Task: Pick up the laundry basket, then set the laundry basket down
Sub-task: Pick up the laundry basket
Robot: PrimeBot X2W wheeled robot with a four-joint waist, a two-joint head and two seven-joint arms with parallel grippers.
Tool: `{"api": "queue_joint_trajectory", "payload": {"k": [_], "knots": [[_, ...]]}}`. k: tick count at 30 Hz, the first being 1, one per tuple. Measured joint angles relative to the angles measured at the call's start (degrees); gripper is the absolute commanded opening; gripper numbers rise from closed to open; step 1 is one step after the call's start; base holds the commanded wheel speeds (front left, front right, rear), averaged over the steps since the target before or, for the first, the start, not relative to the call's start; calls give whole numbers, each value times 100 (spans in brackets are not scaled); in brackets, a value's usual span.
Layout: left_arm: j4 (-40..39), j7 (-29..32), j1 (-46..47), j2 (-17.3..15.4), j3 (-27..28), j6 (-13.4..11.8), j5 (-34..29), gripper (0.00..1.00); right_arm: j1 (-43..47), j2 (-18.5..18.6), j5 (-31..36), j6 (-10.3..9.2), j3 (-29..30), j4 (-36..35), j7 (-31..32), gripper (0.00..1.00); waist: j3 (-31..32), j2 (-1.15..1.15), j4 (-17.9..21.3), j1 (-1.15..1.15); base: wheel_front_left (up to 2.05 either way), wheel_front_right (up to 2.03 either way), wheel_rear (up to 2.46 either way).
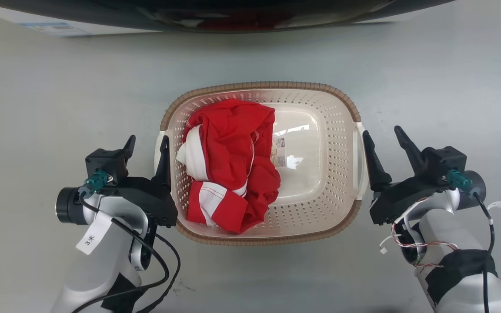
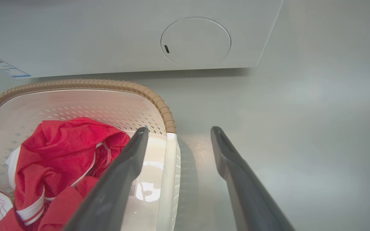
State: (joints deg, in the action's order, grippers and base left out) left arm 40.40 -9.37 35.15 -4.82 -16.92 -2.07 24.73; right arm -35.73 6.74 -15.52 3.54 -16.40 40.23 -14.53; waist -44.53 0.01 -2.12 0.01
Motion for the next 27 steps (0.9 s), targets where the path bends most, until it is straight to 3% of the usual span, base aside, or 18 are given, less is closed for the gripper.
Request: {"api": "queue_joint_trajectory", "payload": {"k": [17, 18, 19, 20, 21, 22, 27], "knots": [[1021, -31, 496, 148, -76, 267, 78, 100, -391, -174, -30, 152, -220, 895, 0, 100, -464, 0, 89, 0, 0, 0, 0], [1089, -27, 538, 154, -78, 302, 85, 95, -408, -179, -46, 154, -227, 938, 0, 100, -483, 0, 91, 0, 0, 0, 0], [1140, -24, 573, 157, -80, 315, 92, 49, -437, -187, -65, 160, -238, 1001, 0, 100, -500, 0, 92, 0, 0, 0, 0], [1184, -25, 591, 165, -81, 316, 93, 0, -461, -191, -68, 171, -246, 1042, 0, 87, -510, 0, 94, 0, 0, 0, 0], [1255, -15, 606, 172, -100, 364, 93, 0, -483, -194, -68, 203, -260, 1067, 0, 87, -516, 0, 95, 0, 0, 0, 0], [1307, 3, 610, 172, -121, 405, 93, 0, -500, -199, -75, 203, -268, 1095, 0, 0, -521, 0, 96, 0, 0, 0, 0], [1483, 2, 738, 197, -189, 463, 93, 0, -616, -263, -187, 277, -341, 1243, -15, 0, -554, -2, 92, -2, 0, 0, 0]]}}
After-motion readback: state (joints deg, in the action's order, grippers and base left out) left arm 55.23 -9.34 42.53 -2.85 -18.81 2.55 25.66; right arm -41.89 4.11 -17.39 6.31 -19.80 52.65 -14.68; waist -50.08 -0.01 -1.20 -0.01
